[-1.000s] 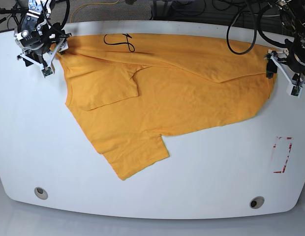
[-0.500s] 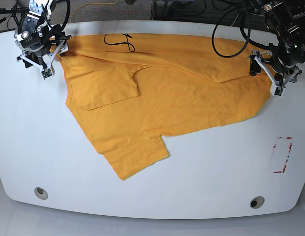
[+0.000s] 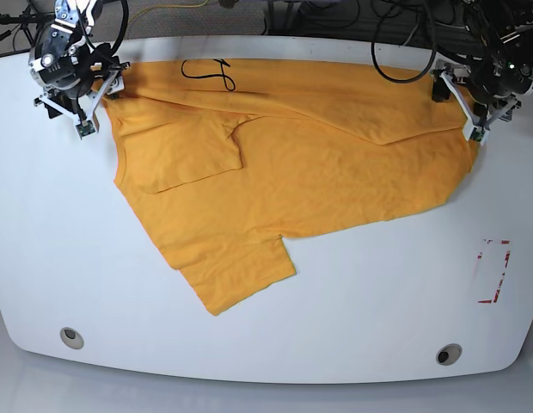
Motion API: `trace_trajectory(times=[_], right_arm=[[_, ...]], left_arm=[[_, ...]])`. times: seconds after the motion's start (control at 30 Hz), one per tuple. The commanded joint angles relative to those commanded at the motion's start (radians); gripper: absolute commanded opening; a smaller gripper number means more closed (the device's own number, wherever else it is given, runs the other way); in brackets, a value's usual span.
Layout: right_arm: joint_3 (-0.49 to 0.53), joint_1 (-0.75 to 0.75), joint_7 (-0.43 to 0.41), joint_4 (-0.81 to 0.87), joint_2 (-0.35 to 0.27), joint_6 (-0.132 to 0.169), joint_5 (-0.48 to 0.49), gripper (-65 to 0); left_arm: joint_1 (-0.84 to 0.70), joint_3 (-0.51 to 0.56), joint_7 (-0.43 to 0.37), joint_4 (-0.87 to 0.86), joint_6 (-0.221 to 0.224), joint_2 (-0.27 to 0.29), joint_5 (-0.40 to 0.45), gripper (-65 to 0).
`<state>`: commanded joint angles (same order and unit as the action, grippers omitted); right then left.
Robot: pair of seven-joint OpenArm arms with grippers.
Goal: Fold the T-shirt properly
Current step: 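Move the left gripper inward along the folded edge of the shirt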
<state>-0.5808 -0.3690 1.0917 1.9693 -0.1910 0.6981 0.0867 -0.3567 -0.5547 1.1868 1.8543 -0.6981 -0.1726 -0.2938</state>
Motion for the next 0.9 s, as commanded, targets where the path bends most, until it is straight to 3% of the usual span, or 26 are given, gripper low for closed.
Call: trace_trajectory(times=[0.3,0.5,0.9], right_arm=[[0.0,0.011,0.0,0.0,0.0,0.0,0.0,-19.3],[0.0,0.012,0.0,0.0,0.0,0.0,0.0,-19.3],[0.0,0.011,0.0,0.0,0.0,0.0,0.0,-19.3]], left_arm=[[-0.048,-0.003,0.0,0.026,0.0,-0.008,-0.002,-12.6],[-0.038,-0.064,0.003,0.117,0.0,0.002,-0.002,-12.6],[0.13,-0.1,0.003,0.087,0.0,0.021,-0.006,-12.6]])
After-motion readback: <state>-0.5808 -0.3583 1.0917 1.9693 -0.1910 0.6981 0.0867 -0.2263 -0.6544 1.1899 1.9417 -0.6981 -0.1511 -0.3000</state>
